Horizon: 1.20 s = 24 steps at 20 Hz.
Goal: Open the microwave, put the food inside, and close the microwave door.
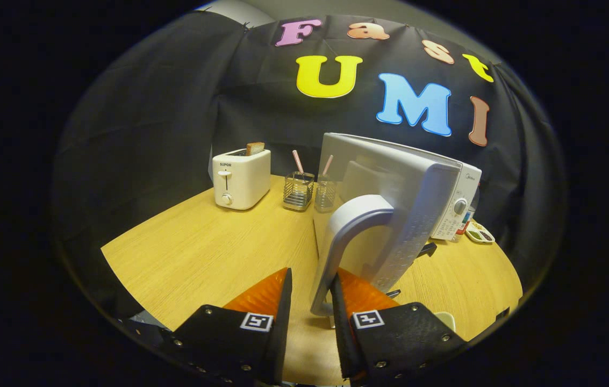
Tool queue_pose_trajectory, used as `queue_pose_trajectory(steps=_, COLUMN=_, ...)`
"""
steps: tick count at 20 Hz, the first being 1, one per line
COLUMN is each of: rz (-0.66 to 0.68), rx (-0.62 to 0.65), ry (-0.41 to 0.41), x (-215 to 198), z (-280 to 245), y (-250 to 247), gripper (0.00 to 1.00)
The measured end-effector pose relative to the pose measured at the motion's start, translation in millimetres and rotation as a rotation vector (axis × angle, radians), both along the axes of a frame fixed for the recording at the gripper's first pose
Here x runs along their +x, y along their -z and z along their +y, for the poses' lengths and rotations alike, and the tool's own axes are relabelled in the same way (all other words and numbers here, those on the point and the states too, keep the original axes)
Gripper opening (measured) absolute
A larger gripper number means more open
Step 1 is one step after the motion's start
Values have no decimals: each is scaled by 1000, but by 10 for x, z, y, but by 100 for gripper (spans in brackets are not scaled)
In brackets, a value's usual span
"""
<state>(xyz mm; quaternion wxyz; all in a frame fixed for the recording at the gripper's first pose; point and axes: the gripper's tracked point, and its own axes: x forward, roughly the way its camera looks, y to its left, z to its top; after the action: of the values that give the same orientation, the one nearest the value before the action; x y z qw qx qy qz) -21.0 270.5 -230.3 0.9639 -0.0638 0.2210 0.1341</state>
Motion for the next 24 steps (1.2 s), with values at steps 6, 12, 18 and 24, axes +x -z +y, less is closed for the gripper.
queue_pose_trajectory(steps=6, rz=27, rx=133, ry=-198, x=-345, z=472, y=-121, gripper=59)
queue_pose_trajectory(steps=12, rz=-90, rx=226, ry=-331, x=-718, z=436, y=-771, gripper=99)
queue_pose_trajectory(steps=18, rz=-203, rx=213, ry=-204, x=-603, z=-318, y=-1133, gripper=99)
queue_pose_trajectory(steps=24, rz=-154, rx=144, ry=-6, x=-404, z=-1276, y=-769, gripper=99)
